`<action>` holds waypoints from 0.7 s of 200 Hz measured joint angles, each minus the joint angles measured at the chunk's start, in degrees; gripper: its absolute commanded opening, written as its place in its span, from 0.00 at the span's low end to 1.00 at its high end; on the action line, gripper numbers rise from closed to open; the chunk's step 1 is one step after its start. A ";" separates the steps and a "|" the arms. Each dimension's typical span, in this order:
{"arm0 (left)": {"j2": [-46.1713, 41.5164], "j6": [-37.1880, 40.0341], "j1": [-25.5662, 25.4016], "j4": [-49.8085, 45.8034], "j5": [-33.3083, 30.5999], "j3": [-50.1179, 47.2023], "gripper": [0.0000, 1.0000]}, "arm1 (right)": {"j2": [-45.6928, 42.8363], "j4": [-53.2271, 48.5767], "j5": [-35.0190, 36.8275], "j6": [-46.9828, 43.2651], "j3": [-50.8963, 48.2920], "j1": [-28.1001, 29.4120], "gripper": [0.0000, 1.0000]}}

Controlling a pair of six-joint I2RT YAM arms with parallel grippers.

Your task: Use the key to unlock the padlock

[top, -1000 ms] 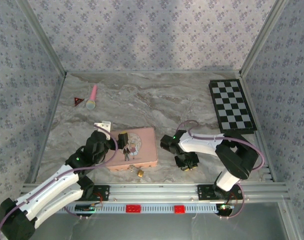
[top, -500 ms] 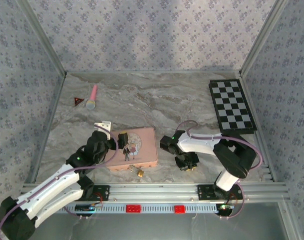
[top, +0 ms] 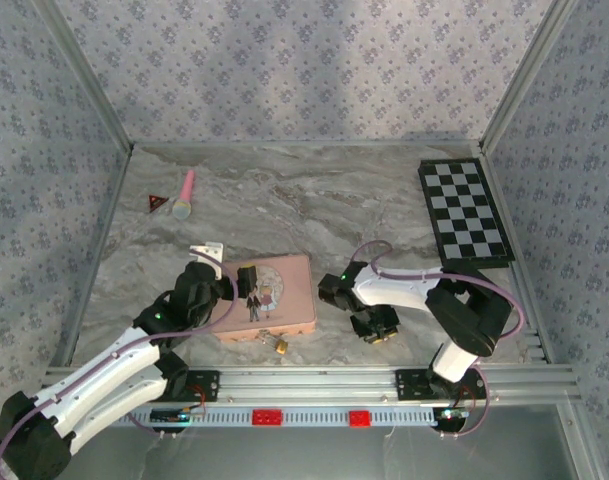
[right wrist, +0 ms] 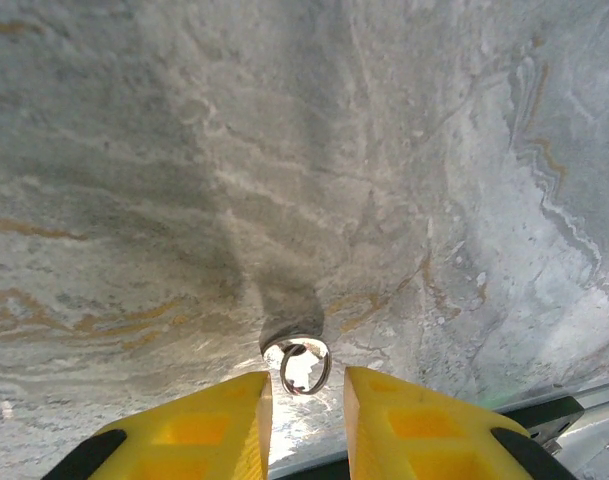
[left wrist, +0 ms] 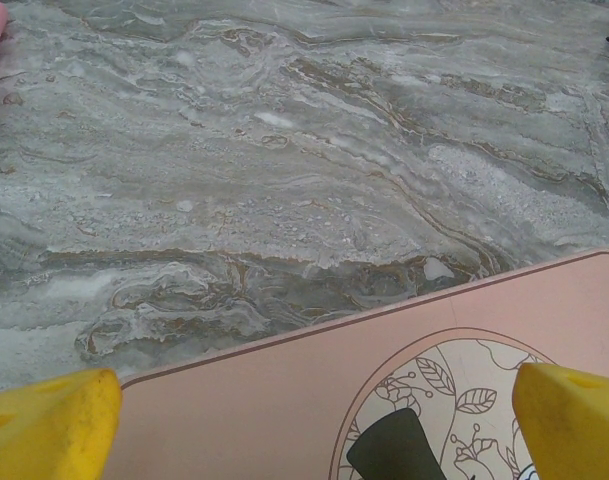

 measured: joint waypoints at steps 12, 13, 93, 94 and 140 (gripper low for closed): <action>0.00 0.00 0.00 0.00 0.00 0.00 1.00 | 0.35 -0.04 0.02 0.00 0.00 0.11 0.26; 0.00 0.00 0.00 0.00 0.00 0.00 1.00 | 0.37 -0.04 0.02 0.00 0.00 0.11 0.26; 0.00 0.00 0.00 0.00 0.00 0.00 1.00 | 3.82 -0.37 0.48 0.20 0.66 1.36 0.18; 0.00 0.00 0.00 0.00 0.00 0.00 1.00 | 3.82 -0.39 0.50 0.20 0.66 1.36 0.18; 0.00 0.00 0.00 0.00 0.00 0.00 1.00 | 4.07 -1.73 2.43 0.87 0.87 1.86 0.24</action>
